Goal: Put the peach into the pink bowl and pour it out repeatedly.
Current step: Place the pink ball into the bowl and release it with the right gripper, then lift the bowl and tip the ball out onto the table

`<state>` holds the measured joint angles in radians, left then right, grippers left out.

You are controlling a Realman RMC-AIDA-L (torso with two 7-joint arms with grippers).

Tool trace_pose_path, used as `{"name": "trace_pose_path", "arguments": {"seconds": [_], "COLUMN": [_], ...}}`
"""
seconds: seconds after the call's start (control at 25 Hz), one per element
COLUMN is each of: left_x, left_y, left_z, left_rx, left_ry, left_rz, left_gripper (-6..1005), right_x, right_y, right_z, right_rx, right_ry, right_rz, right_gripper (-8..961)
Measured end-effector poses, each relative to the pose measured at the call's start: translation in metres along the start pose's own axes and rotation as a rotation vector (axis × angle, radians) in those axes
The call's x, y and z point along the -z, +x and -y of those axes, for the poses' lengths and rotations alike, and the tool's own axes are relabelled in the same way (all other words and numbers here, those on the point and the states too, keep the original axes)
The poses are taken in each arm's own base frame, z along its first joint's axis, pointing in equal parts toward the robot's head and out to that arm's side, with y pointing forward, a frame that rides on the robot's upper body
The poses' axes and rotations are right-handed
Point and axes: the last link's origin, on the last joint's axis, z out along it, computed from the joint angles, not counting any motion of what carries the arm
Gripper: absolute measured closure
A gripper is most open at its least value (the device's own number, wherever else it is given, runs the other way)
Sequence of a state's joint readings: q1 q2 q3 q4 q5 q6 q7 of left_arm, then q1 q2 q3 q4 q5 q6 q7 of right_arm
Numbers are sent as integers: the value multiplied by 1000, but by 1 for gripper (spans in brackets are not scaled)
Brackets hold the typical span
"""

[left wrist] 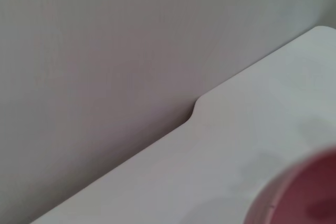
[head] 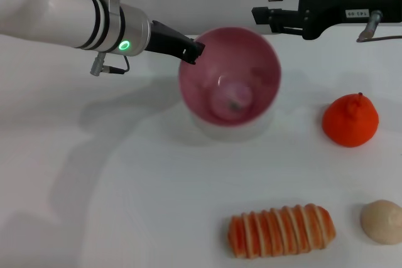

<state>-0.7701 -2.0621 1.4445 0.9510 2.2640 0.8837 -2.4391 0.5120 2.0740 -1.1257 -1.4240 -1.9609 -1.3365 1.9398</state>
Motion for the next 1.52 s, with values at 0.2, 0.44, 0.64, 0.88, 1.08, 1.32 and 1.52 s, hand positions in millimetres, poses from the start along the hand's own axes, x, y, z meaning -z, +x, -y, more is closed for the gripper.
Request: {"name": "trace_pose_path", "arguments": {"seconds": [0.2,0.44,0.64,0.88,1.08,1.32,1.52], "left_x": [0,0,0,-1,0,0,0], "left_y": [0,0,0,-2,-4,-5,-7], "left_z": [0,0,0,1,3,3,4], "left_rx": [-1,-2,-2,4,11,13,20], "left_ry": [0,0,-1,4,6,6,12], "left_rz": [0,1,1,2,4,5,3], "left_gripper": [953,953,953,953,953,953,953], "right_x": [2,7,19,54,88,111,126], "right_y": [3,3,3,25,68,106,123], "right_z": [2,1,4,15,19,18,18], "right_rx": [-9,16,36,11,77,131,94], "right_ry": [15,19,51,194,475,804,929], "right_rz": [2,61,133,503,858,969,990], "right_gripper": [513,432,431,430,432,432,433]}}
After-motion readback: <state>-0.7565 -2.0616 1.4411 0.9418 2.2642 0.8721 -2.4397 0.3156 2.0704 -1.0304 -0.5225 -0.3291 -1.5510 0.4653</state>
